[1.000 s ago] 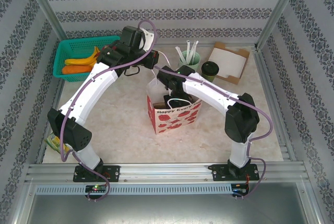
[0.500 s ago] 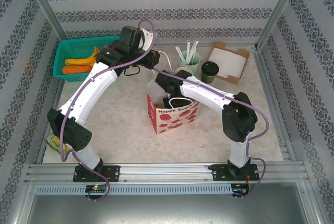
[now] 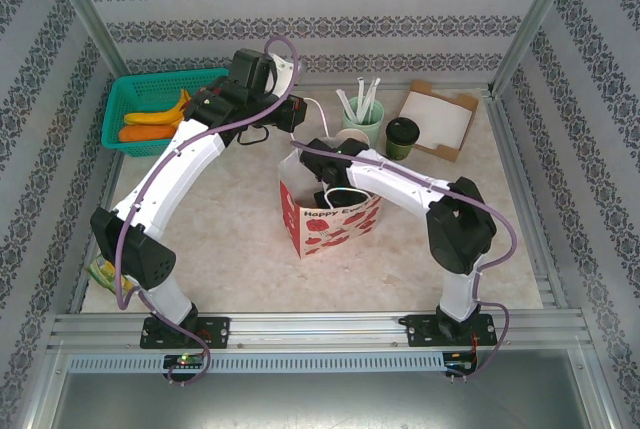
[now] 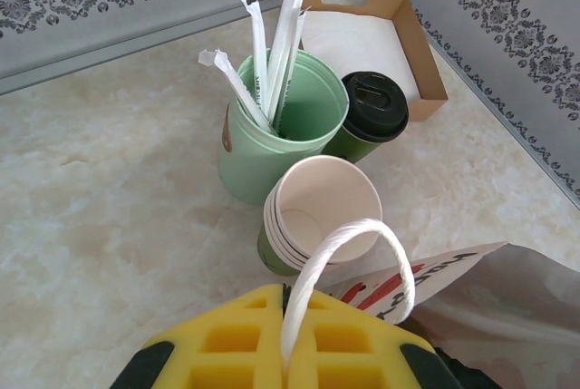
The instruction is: Pack the takeout coffee
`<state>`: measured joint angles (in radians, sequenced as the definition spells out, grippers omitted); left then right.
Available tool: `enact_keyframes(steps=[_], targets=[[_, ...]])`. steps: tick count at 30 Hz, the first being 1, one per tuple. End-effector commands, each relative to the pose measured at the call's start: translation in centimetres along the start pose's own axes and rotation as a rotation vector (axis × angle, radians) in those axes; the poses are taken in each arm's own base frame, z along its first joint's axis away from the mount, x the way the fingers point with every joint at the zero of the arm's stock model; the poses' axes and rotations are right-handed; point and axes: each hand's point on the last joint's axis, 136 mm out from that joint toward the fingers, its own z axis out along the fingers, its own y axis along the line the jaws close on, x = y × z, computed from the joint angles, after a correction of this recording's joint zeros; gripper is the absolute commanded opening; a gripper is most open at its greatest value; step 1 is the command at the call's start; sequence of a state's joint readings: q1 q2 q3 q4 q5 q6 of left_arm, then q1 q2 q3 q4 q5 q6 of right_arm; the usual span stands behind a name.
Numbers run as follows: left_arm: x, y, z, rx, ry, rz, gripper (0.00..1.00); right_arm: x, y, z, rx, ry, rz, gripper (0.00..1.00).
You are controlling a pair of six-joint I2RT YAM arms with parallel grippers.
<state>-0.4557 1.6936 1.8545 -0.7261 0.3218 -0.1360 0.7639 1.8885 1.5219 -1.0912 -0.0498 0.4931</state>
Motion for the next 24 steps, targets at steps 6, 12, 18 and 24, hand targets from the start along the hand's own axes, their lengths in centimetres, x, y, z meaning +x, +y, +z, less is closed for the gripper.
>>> enact_keyframes(steps=[6,12,18,24], targets=[[-0.7,-0.5,-0.7,0.04,-0.024,0.014,0.0,0.9,-1.0,3.8,0.085,0.084,-0.002,0.0],[-0.5,-1.0,-0.6,0.071,-0.018,0.021,0.0,0.3,-0.7,2.8,0.073,0.053,-0.014,0.0],[-0.4,-1.0,-0.6,0.071,-0.017,0.029,0.0,-0.8,0.2,-0.7,0.024,-0.05,-0.035,0.01],[-0.3,-1.2,-0.5,0.084,-0.015,0.032,0.0,-0.6,-1.4,2.6,0.088,0.0,-0.015,0.07]])
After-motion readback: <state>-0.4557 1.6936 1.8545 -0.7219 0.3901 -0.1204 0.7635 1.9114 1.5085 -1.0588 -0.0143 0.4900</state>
